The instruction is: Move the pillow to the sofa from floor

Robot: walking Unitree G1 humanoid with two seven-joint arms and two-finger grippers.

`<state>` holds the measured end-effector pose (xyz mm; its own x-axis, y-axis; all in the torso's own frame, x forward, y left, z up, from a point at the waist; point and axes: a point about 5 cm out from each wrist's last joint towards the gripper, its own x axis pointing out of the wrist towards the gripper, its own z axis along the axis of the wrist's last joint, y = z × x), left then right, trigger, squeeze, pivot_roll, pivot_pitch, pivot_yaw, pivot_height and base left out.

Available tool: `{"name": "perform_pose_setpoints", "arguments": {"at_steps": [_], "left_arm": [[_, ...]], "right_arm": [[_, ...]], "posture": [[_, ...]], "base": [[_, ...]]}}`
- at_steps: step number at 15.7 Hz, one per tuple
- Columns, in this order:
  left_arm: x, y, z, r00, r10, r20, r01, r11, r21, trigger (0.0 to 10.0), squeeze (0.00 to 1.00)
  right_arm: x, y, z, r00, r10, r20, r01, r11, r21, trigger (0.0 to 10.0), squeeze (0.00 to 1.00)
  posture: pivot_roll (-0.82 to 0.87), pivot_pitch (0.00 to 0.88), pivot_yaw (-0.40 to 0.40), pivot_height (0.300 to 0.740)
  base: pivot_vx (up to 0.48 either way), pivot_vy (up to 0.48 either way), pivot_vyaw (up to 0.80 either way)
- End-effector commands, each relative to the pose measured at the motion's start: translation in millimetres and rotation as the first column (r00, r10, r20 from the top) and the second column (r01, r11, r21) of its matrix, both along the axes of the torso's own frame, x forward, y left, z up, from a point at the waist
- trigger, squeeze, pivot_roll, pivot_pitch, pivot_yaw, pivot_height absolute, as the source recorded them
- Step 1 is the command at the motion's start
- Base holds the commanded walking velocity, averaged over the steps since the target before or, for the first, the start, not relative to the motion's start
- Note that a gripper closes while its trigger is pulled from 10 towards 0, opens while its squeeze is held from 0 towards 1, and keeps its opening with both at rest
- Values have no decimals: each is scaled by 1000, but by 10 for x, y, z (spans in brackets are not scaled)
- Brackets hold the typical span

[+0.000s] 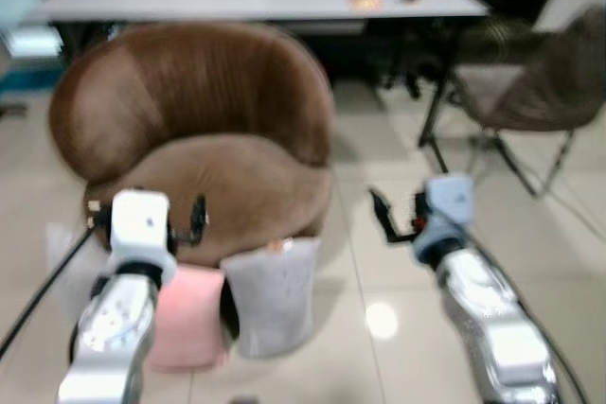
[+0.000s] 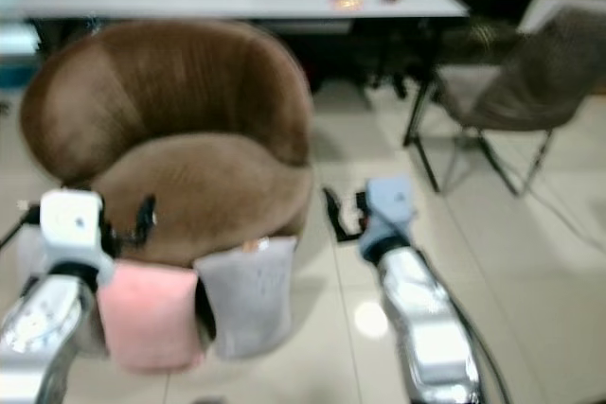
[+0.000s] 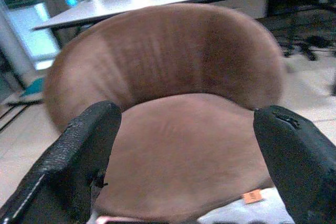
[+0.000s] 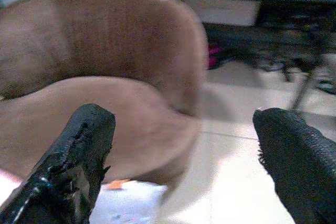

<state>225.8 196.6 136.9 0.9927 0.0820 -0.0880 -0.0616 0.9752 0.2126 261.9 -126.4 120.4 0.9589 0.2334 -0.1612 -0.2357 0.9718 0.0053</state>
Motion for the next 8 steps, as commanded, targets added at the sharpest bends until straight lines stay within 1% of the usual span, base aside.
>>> {"name": "perform_pose_setpoints", "arguments": {"at_steps": [1,2,3,4,5,6,7,8], "left_arm": [[7,-37,10,1000,-11,4,11,1000,0,10000,0],[9,-31,7,1000,-2,2,2,1000,-23,10000,0],[18,-22,30,1000,9,23,-8,999,-45,10000,0],[29,-23,44,1000,8,30,-6,999,-54,10000,0],[32,-26,46,1000,4,31,-3,998,-58,10000,0],[36,-29,50,999,-2,33,3,998,-60,10000,0],[37,-32,48,999,-6,33,8,998,-65,10000,0],[37,-37,48,999,-7,33,10,997,-70,10000,0]], "right_arm": [[19,-83,23,1000,-30,-1,30,999,-12,10000,0],[26,-68,31,1000,-27,2,27,1000,-10,10000,0],[40,-37,69,1000,-5,25,6,1000,-9,10000,0],[72,-45,131,996,-16,89,21,998,-55,10000,0],[81,-44,148,994,-15,106,22,998,-61,10000,0],[98,-57,175,991,-36,128,44,997,-56,10000,0],[113,-71,176,992,-57,113,59,998,-13,10000,0],[134,-115,165,989,-95,109,99,995,-30,10000,0]], "posture": [[-31,0,-15,740],[-32,0,-14,740],[-33,0,-13,740],[-27,0,-18,740],[-27,0,-18,740],[-27,0,-19,740],[-27,0,-19,740],[-23,0,-25,740]], "base": [[0,0,0],[0,0,0],[0,0,0],[0,0,0],[0,0,0],[0,0,0],[0,0,0],[270,0,0]]}}
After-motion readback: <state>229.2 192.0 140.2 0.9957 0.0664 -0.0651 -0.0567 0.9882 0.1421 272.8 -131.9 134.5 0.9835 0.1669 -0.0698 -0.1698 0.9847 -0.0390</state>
